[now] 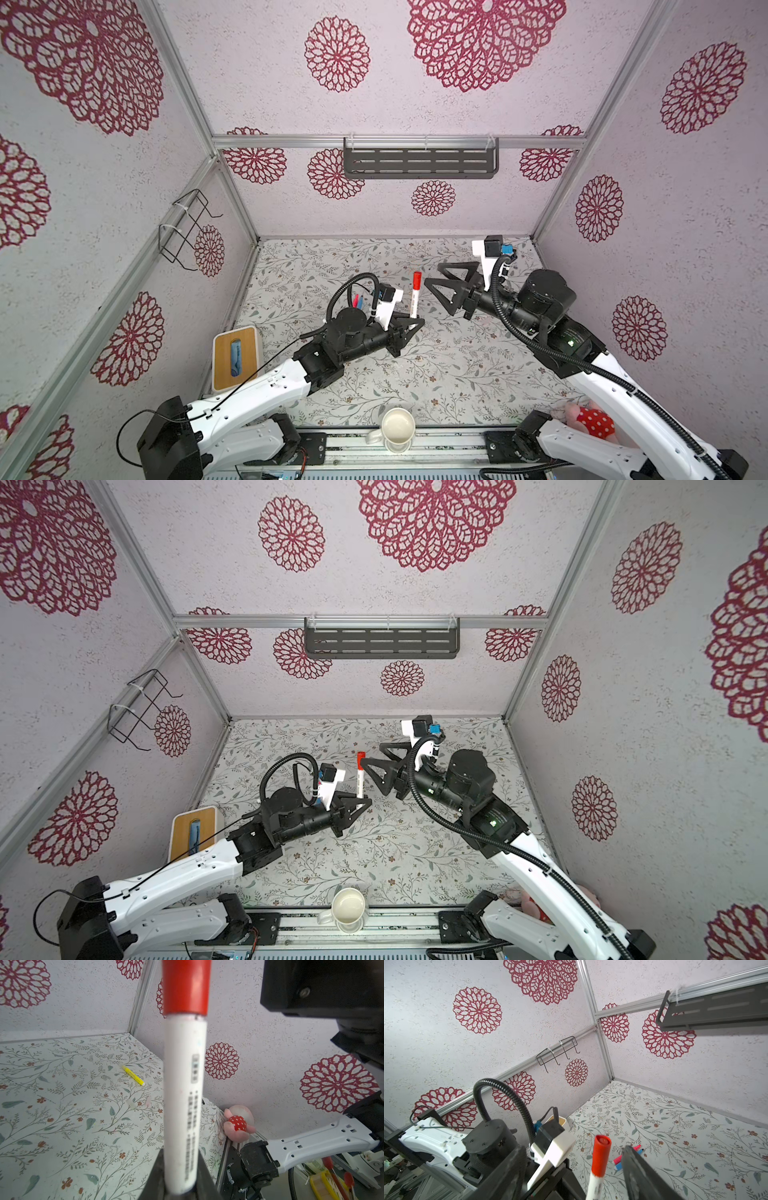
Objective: Insert the pens into the pen caps
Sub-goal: 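Open the right gripper and raise it off the capped marker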
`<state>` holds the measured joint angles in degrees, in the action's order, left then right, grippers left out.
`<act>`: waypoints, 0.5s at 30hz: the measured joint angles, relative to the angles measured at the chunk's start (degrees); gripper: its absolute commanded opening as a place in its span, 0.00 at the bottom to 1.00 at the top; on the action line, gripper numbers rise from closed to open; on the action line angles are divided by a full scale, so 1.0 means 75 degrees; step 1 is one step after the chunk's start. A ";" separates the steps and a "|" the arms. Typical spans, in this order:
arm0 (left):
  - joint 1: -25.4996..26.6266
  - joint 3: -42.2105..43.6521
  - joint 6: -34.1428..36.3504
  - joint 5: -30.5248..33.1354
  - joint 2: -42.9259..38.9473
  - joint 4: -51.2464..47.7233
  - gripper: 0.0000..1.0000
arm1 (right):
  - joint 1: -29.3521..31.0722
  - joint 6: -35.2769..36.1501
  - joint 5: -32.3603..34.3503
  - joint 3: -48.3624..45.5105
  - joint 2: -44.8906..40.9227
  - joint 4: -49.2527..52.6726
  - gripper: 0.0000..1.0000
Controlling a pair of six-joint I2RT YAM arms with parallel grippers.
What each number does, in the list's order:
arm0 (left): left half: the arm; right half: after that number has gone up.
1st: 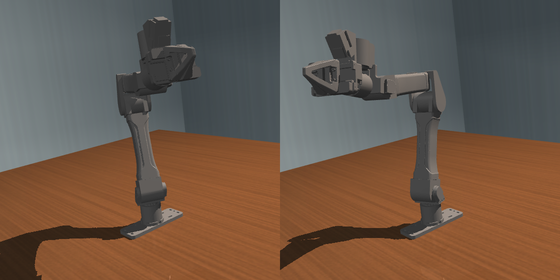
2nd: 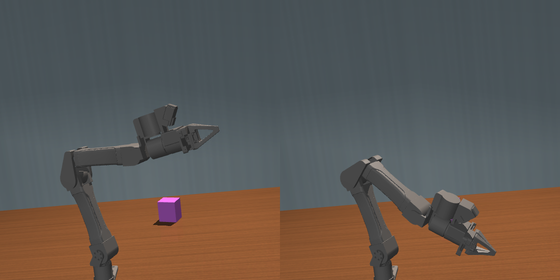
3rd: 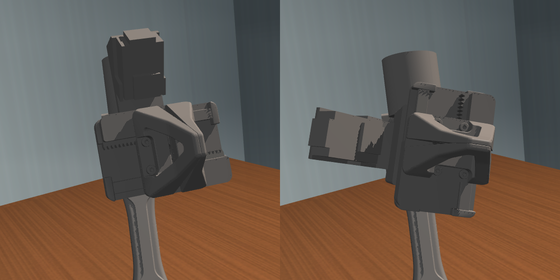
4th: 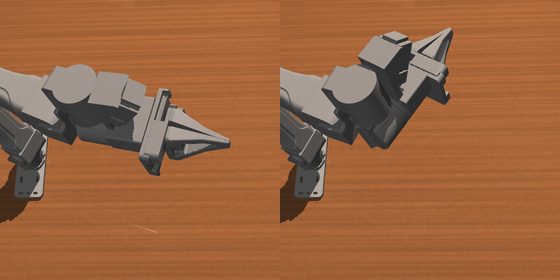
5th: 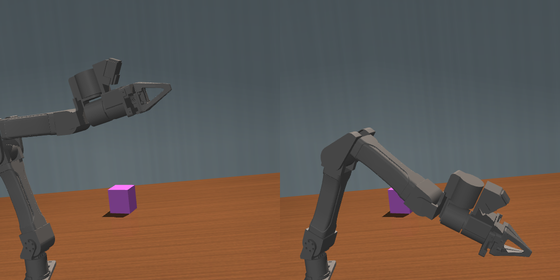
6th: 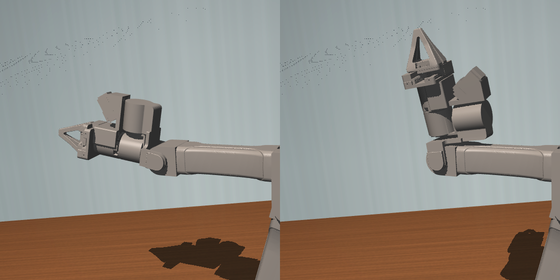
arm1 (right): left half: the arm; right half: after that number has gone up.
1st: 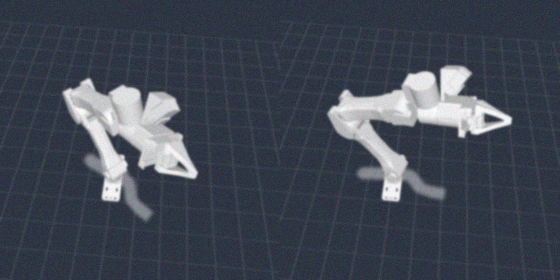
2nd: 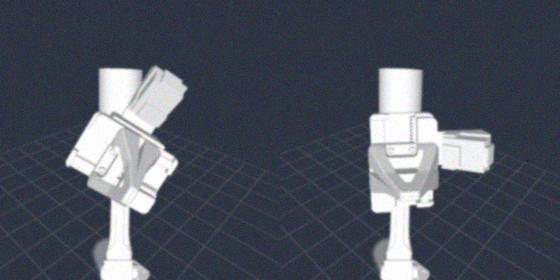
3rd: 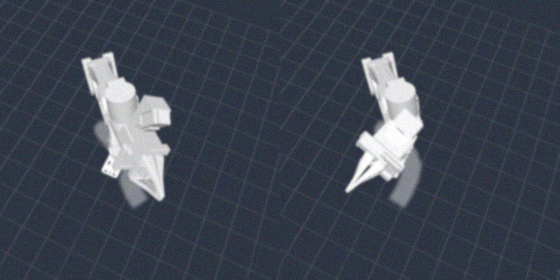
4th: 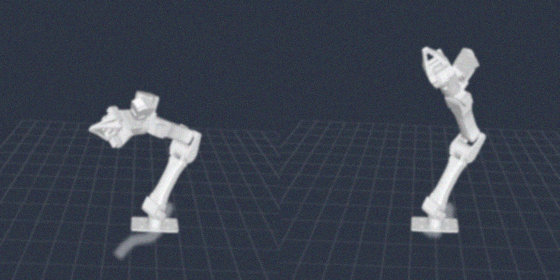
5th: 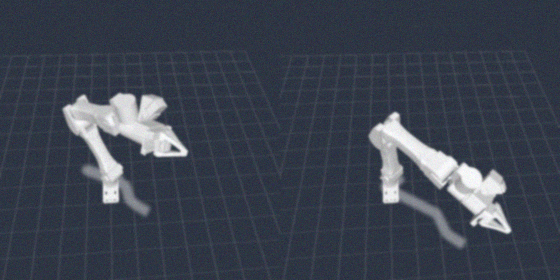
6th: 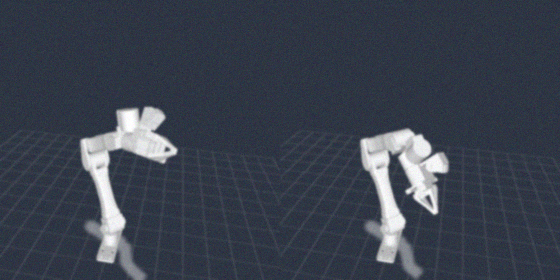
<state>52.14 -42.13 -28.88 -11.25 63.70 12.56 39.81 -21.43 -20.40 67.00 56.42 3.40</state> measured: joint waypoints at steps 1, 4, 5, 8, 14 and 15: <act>0.0023 0.0006 0.0000 0.0003 -0.0006 -0.0029 0.00 | 0.0000 0.0070 0.0044 0.0172 0.0152 0.0131 0.74; 0.0079 0.0012 0.0006 0.0012 -0.0009 -0.0076 0.00 | 0.0000 0.0204 0.0122 0.0600 0.0603 0.0458 0.72; 0.0093 0.0012 0.0009 0.0026 -0.0009 -0.0090 0.00 | 0.0000 0.0251 0.0140 0.0688 0.0731 0.0568 0.71; 0.0119 0.0012 0.0023 0.0044 -0.0009 -0.0111 0.00 | 0.0000 0.0318 0.0280 0.0842 0.1029 0.0860 0.66; 0.0131 0.0012 0.0032 0.0067 -0.0009 -0.0111 0.00 | 0.0000 0.0318 0.0294 0.0901 0.1376 0.1131 0.62; 0.0131 0.0012 0.0032 0.0067 -0.0009 -0.0111 0.00 | 0.0000 0.0315 0.0289 0.0901 0.1402 0.1137 0.62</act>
<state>53.12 -42.04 -28.64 -10.74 63.64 11.73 39.81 -19.07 -18.24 73.76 66.94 11.92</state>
